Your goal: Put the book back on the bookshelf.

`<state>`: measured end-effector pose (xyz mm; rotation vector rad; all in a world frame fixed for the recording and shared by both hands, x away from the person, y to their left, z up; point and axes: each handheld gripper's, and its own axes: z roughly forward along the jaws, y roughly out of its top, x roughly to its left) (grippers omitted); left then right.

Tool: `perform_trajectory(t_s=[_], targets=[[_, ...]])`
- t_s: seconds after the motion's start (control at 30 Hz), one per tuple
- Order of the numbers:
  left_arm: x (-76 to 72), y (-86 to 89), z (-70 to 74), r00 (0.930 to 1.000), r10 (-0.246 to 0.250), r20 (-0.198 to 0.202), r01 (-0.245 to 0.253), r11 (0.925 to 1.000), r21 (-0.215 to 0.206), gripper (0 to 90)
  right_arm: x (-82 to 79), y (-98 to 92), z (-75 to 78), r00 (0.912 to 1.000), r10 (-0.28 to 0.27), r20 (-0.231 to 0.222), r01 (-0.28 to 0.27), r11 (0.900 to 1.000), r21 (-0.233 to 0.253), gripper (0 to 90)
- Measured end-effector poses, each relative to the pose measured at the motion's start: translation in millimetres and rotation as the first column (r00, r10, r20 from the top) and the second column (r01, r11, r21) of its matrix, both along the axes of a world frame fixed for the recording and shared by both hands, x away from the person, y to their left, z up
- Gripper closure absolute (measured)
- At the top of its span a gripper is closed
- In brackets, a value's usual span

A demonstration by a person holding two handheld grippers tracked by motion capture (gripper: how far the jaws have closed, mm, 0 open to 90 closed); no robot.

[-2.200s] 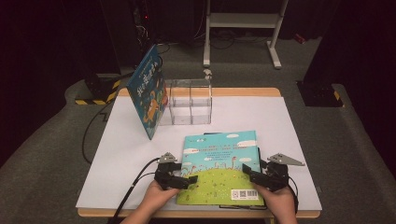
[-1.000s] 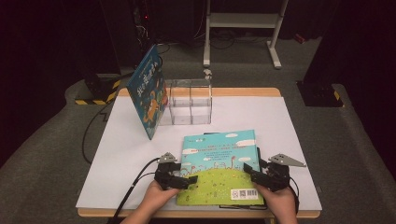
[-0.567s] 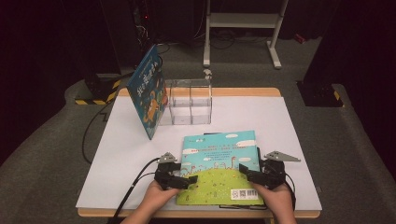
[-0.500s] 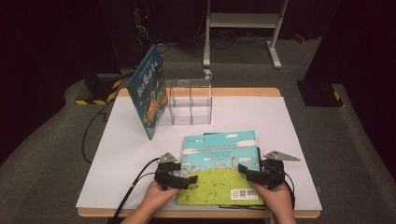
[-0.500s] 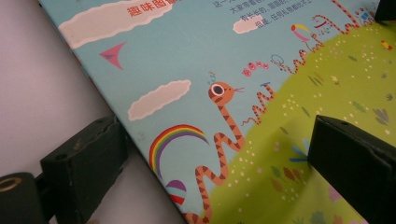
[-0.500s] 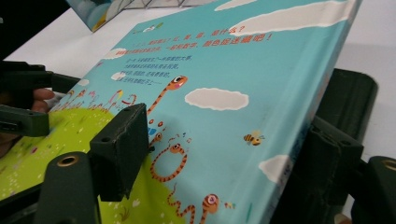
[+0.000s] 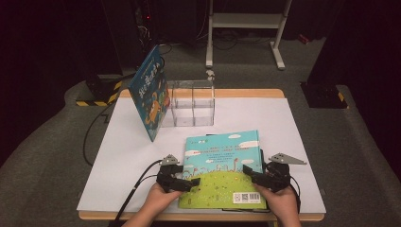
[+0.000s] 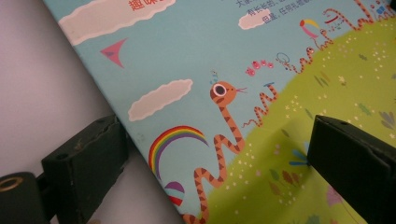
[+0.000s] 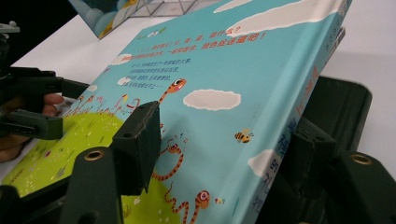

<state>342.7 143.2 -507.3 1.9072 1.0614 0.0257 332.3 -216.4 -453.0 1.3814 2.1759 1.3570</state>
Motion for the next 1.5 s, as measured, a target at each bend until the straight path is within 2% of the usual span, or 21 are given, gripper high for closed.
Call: perform_trajectory(t_s=[0.13, 0.37, 0.47, 0.6, 0.83, 1.07, 1.23, 1.33, 1.5], targets=[[0.1, 0.5, 0.0, 1.0000, -0.001, 0.006, 0.001, 1.0000, -0.001, 5.1, -3.4, -0.1, 1.0, 0.9996, 0.002, 0.027, -0.002, 1.000, -0.001, 37.3], [2.2, 3.3, 0.0, 1.0000, 0.004, -0.007, -0.005, 0.9993, -0.037, 2.9, -8.9, 0.7, 4.5, 0.9950, 0.019, 0.099, -0.018, 1.000, -0.005, 38.0], [1.3, 3.5, 0.4, 1.0000, -0.002, 0.005, 0.002, 0.9993, -0.037, 3.6, -9.9, 0.9, 5.0, 0.9938, 0.020, 0.110, -0.020, 1.000, -0.005, 38.0], [1.3, 2.9, 0.7, 0.9999, -0.015, 0.002, 0.015, 0.9991, -0.041, 3.3, -11.2, 1.1, 5.5, 0.9925, 0.021, 0.120, -0.021, 1.000, -0.005, 38.1], [0.3, 3.3, 2.2, 0.9996, -0.022, 0.016, 0.023, 0.9981, -0.056, 2.6, -14.5, 2.5, 8.6, 0.9849, 0.037, 0.169, -0.035, 0.999, -0.014, 38.2], [0.7, 3.1, 6.5, 0.9996, -0.026, 0.014, 0.026, 0.9990, -0.036, 3.0, -14.9, 2.7, 9.5, 0.9840, 0.039, 0.174, -0.038, 0.999, -0.008, 38.1], [1.7, 6.3, 7.7, 0.9998, -0.019, 0.002, 0.019, 0.9982, -0.057, 6.9, -14.0, 2.1, 10.0, 0.9862, 0.036, 0.162, -0.036, 0.999, 0.001, 38.1], [1.5, 8.6, 8.8, 1.0000, -0.006, -0.004, 0.006, 0.9963, -0.085, 8.9, -15.0, 2.9, 12.2, 0.9854, 0.036, 0.166, -0.036, 0.999, -0.001, 38.1], [-1.8, 13.8, 14.0, 0.9994, 0.024, 0.026, -0.021, 0.9949, -0.099, 15.7, -15.4, 3.9, 16.4, 0.9861, 0.038, 0.162, -0.038, 0.999, -0.003, 38.1]])
